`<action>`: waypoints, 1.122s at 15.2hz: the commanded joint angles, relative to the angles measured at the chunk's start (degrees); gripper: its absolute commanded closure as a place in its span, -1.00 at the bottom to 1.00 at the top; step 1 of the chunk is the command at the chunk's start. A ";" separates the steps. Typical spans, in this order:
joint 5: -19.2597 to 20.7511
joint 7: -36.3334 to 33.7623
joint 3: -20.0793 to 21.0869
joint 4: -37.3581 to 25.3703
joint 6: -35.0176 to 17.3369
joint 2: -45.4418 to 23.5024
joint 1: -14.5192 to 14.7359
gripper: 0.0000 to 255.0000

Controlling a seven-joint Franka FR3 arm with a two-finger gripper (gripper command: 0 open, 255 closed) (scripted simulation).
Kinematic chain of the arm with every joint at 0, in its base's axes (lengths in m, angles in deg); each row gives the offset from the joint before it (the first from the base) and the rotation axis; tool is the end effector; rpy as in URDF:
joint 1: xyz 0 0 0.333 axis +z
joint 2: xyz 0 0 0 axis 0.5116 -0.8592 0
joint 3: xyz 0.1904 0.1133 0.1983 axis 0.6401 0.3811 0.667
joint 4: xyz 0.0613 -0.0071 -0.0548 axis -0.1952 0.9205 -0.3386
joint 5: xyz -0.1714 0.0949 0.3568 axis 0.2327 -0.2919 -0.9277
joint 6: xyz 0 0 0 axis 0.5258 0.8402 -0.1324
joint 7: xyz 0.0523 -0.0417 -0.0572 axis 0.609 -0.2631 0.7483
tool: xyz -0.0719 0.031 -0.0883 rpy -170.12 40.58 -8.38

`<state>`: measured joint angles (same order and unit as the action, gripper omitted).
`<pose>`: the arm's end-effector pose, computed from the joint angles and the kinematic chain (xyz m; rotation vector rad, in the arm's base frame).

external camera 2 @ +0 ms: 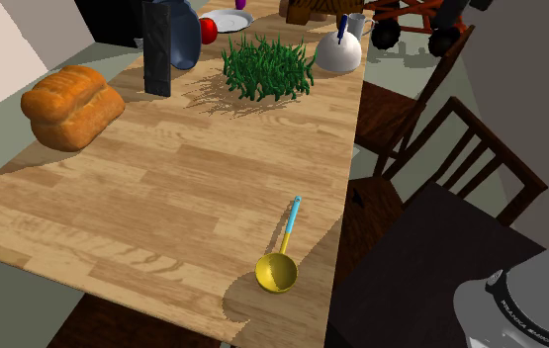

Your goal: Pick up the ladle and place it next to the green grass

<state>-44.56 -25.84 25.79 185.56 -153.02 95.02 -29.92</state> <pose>0.3299 -0.0039 0.6127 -3.1109 0.0827 -0.1945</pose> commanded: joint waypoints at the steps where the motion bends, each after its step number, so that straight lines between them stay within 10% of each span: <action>1: 0.00 0.00 0.00 0.00 0.00 0.00 0.00 -1.00; 17: -14.55 -29.15 14.74 26.11 -26.18 -0.89 -1.57 -1.00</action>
<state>-57.85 -53.04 39.34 210.03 -176.77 94.80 -31.62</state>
